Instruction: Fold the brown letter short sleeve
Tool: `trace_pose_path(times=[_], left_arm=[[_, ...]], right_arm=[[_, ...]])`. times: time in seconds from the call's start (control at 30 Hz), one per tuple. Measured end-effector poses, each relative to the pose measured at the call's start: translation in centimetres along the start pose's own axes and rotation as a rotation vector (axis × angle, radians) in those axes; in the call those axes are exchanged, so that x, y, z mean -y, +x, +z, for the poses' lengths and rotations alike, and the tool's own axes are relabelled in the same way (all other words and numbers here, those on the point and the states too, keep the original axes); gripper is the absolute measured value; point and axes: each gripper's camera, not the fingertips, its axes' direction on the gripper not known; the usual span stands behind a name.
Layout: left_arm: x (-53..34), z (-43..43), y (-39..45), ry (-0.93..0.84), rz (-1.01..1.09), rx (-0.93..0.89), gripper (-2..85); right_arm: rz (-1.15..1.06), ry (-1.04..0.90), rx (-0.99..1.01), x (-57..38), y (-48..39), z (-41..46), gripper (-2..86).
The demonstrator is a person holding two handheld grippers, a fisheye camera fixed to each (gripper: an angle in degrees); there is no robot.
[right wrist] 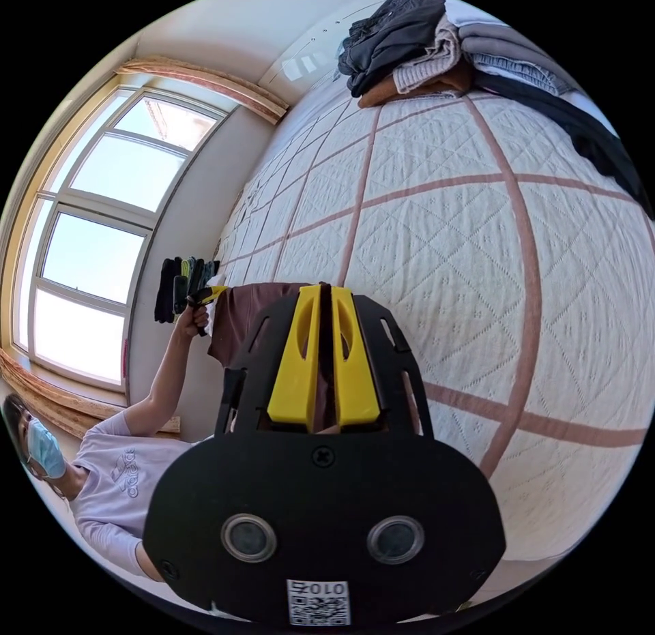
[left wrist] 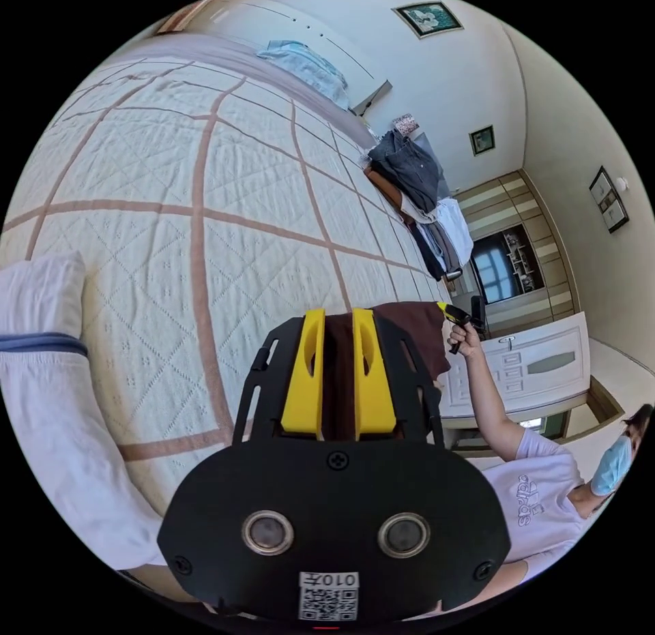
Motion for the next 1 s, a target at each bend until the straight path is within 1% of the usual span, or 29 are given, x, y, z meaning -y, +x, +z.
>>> trace_pose_path(times=[0.07,0.1,0.13,0.2,0.33,0.4,0.53,0.7,0.77,0.83,0.93,1.0], left_arm=[[0.4,0.8,0.0,-0.048,-0.016,0.014,5.6],[0.4,1.0,0.1,-0.061,-0.027,0.063,5.7],[0.3,0.8,0.3,-0.044,-0.034,0.111,5.8],[0.1,0.5,0.1,-0.020,-0.058,0.134,5.9],[-0.1,2.0,-0.7,-0.044,-0.082,-0.019,5.0],[-0.2,3.1,-0.7,-0.063,-0.084,-0.028,3.7],[-1.3,3.9,-0.1,-0.004,-0.047,-0.065,1.3],[-2.9,2.5,0.6,0.065,-0.020,0.006,0.6],[-2.9,3.3,1.0,0.080,0.002,0.007,0.6],[-2.8,5.0,2.0,0.088,0.005,0.061,1.0],[-3.2,7.5,2.4,0.042,-0.042,0.122,2.2],[-4.4,7.5,2.4,0.086,-0.072,0.115,3.4]], right_arm=[[-0.002,-0.002,-0.012,-0.4,-0.1,0.1,5.0],[-0.004,-0.005,-0.018,-0.5,-0.2,0.1,5.0],[-0.004,-0.004,-0.032,-0.7,-0.3,0.2,5.0],[-0.011,-0.004,-0.036,-1.1,-0.4,0.2,5.0],[-0.007,-0.008,-0.035,-1.5,-0.6,0.7,5.0],[0.000,-0.007,-0.040,-1.7,-0.8,0.9,4.8],[0.020,0.001,-0.068,-2.8,-1.7,0.3,4.4],[0.002,-0.003,-0.092,-4.1,-2.3,-0.8,4.1],[0.008,0.000,-0.107,-3.9,-2.5,0.0,4.0],[0.010,0.005,-0.122,-3.9,-2.9,0.8,3.9],[-0.011,-0.014,-0.223,-4.7,-3.8,1.7,3.6],[-0.019,0.005,-0.285,-6.1,-4.0,1.2,3.4]])
